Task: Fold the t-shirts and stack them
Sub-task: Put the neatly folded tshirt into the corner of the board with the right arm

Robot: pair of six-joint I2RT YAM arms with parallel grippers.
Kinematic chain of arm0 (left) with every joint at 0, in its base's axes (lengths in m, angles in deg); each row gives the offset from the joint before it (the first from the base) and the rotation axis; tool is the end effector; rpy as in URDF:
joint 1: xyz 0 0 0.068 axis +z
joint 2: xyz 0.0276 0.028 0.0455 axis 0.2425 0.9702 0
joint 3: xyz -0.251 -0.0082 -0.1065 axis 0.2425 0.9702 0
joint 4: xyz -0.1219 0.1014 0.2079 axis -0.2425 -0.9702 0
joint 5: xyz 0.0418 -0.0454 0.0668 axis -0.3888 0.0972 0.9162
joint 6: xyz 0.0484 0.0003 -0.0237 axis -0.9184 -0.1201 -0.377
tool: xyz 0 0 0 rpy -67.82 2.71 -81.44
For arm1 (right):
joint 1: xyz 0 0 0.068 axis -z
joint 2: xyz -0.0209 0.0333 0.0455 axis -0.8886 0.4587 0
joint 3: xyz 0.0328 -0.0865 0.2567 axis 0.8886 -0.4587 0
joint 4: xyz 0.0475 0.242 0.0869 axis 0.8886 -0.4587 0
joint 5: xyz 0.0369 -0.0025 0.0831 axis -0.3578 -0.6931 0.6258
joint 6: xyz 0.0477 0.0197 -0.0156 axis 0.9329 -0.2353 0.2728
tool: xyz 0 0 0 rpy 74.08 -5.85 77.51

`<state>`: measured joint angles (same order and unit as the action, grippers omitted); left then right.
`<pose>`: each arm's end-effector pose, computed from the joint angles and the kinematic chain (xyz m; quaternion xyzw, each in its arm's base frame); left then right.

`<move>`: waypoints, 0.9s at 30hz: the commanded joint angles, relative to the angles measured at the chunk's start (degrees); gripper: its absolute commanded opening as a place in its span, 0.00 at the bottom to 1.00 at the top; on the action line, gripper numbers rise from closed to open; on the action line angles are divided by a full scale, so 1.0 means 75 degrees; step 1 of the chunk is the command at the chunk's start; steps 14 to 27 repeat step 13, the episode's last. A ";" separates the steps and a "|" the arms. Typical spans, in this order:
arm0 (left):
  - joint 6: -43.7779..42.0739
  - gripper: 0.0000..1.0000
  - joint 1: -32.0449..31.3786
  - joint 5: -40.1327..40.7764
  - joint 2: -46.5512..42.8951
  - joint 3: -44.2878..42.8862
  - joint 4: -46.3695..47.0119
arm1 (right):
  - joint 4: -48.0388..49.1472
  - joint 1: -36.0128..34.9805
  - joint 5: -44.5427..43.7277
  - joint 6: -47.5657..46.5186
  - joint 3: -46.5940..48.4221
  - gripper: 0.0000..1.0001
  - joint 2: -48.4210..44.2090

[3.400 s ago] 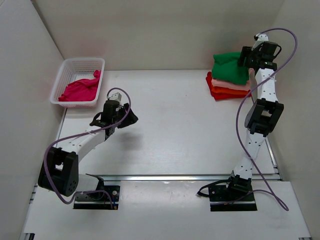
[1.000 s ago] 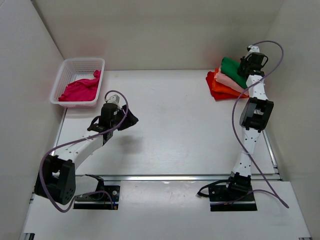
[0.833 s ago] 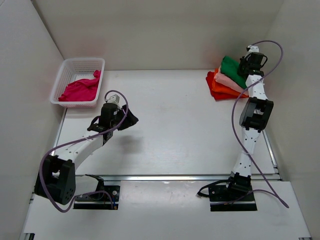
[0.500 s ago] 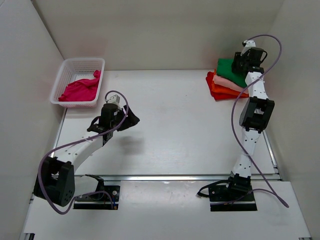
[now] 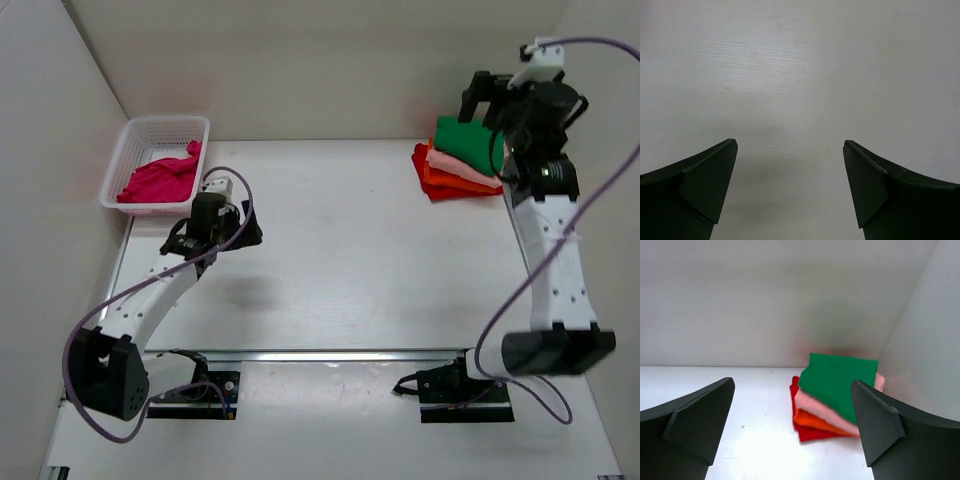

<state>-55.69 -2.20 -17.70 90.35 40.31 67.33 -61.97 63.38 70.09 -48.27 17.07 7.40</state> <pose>0.2404 -0.0687 0.2586 -0.0608 0.9030 -0.1266 0.4060 0.3202 -0.0036 0.4995 -0.0092 0.7134 -0.0105 0.7006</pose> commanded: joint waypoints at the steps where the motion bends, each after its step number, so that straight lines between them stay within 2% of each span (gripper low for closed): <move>1: -0.0763 0.99 0.0194 0.0958 0.0851 -0.1057 -0.1925 | -0.1339 -0.0218 -0.0461 0.1010 -0.1668 0.99 -0.0280; 3: -0.0180 0.98 0.0149 0.1844 0.1519 -0.1212 -0.2807 | -0.1504 -0.0663 -0.0694 0.1127 -0.2640 1.00 -0.0970; 6: 0.0024 0.99 -0.0248 0.2340 0.1372 -0.0734 -0.3116 | -0.1563 -0.1087 -0.0474 0.1467 -0.4038 0.99 -0.1744; 8: 0.0105 0.99 -0.0390 0.2364 0.0821 -0.0241 -0.2825 | -0.1563 -0.1076 -0.0122 0.1818 -0.4881 0.99 -0.2144; 11: 0.0000 0.99 -0.0205 0.1477 -0.0293 0.0452 -0.2295 | -0.1551 -0.1262 0.0032 0.1983 -0.5539 0.99 -0.2637; 12: 0.0000 0.98 0.0063 0.1068 -0.0515 0.0556 -0.2190 | -0.1540 -0.1287 -0.0038 0.2030 -0.5576 0.99 -0.2823; 27: 0.0104 0.99 0.0089 0.1249 -0.0714 0.0650 -0.2131 | -0.1505 -0.1334 0.0054 0.2042 -0.5716 0.99 -0.2906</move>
